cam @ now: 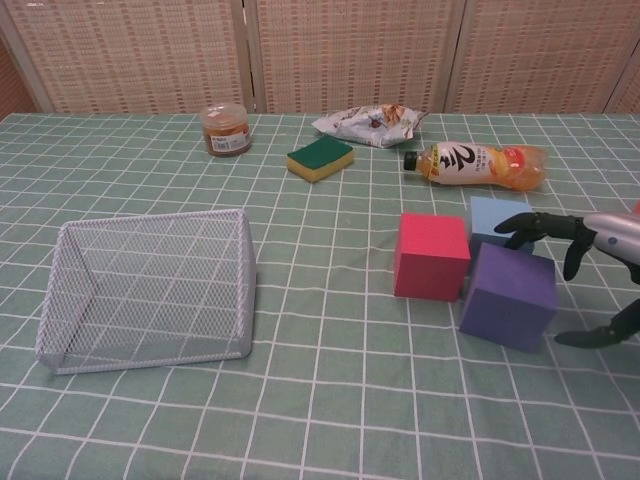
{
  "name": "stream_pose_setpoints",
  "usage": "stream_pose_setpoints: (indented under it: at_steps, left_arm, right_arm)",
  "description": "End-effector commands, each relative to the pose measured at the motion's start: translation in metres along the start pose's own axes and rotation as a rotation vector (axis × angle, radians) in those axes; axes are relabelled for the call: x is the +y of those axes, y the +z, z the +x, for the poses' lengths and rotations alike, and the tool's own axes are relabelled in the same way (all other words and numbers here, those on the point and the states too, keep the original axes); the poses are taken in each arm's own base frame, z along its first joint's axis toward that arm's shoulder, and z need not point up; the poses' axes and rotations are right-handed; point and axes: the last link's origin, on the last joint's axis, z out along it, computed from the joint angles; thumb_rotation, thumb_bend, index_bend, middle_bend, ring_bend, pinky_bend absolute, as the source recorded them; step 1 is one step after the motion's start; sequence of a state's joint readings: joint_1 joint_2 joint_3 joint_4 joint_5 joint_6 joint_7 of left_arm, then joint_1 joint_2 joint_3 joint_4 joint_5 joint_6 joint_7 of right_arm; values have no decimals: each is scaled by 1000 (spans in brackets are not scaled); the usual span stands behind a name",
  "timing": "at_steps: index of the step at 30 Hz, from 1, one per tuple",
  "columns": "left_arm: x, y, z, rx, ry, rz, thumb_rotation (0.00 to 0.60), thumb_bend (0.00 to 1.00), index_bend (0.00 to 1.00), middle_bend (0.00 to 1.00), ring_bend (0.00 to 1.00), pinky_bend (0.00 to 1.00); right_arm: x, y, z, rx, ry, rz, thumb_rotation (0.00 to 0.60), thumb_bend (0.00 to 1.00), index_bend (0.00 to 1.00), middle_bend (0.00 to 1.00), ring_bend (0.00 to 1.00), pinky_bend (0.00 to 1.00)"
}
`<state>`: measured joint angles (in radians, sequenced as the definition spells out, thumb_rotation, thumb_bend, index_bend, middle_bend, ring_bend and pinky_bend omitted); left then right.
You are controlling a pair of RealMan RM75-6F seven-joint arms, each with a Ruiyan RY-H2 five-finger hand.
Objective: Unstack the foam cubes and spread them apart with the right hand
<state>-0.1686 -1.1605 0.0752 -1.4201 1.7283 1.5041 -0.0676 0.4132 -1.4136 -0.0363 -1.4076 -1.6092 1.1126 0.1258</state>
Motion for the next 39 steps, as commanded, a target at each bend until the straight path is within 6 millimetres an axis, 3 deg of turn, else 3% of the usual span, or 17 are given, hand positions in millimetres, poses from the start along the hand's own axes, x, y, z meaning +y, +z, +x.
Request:
stream_pose_setpoints:
  at_steps: [1, 12, 21, 24, 39]
  left_arm:
    - [0, 0, 0, 1, -1, 1, 600, 543, 362, 354, 339, 498]
    - [-1, 0, 1, 5, -3, 0, 600, 544, 363, 354, 338, 498]
    - [0, -1, 1, 8, -2, -3, 600, 545, 362, 354, 339, 498]
    - [0, -1, 1, 7, -2, -3, 600, 544, 363, 354, 338, 498]
    - [1, -1, 1, 3, 1, -5, 600, 544, 362, 354, 341, 499]
  right_arm:
    - [-3, 4, -2, -9, 19, 10, 600, 53, 125, 187, 165, 402]
    - [-11, 14, -13, -18, 64, 39, 600, 52, 170, 192, 172, 403]
    - [-9, 11, -13, 123, 27, 43, 600, 53, 579, 421, 396, 460]
    - [-8, 8, -12, 156, 13, 38, 600, 53, 649, 452, 425, 467]
    - [0, -38, 22, 318, -60, -14, 600, 53, 668, 459, 429, 468]
